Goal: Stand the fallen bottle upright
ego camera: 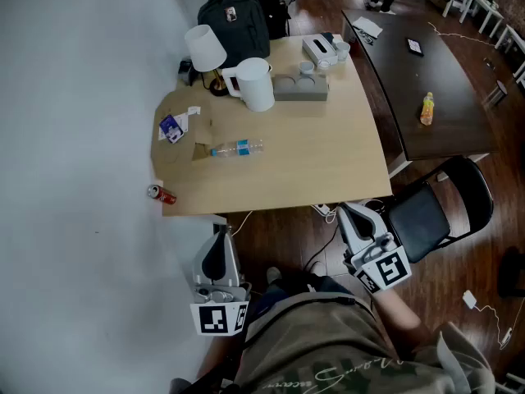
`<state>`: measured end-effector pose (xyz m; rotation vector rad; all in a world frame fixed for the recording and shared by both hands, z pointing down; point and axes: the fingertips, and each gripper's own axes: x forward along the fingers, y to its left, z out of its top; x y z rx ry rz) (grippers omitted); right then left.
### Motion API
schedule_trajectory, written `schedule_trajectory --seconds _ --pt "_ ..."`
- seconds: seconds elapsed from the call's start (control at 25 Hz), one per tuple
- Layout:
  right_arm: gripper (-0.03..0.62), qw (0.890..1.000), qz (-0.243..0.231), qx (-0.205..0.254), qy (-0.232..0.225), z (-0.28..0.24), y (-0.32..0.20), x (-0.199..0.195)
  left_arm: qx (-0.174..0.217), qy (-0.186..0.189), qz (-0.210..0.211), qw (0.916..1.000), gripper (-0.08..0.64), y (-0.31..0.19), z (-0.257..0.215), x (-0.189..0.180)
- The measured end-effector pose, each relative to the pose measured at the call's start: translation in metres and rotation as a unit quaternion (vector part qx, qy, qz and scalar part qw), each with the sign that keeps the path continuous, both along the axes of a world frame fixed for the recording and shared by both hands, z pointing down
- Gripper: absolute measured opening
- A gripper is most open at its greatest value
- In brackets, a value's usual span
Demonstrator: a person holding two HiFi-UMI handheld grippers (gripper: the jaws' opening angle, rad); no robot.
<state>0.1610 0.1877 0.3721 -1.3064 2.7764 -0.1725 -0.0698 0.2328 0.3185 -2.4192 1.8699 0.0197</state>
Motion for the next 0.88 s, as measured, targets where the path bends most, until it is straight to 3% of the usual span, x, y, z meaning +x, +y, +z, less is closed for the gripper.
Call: schedule_trajectory --seconds 0.48,0.88 --pt "0.003 1.0 -0.009 -0.008 -0.002 0.011 -0.022 0.038 -0.006 -0.008 -0.015 0.9998 0.005 -0.016 0.006 0.042" --pt "0.003 1.0 -0.004 -0.016 0.013 0.025 -0.077 0.007 -0.004 0.008 -0.007 0.9999 0.003 -0.082 0.022 0.007"
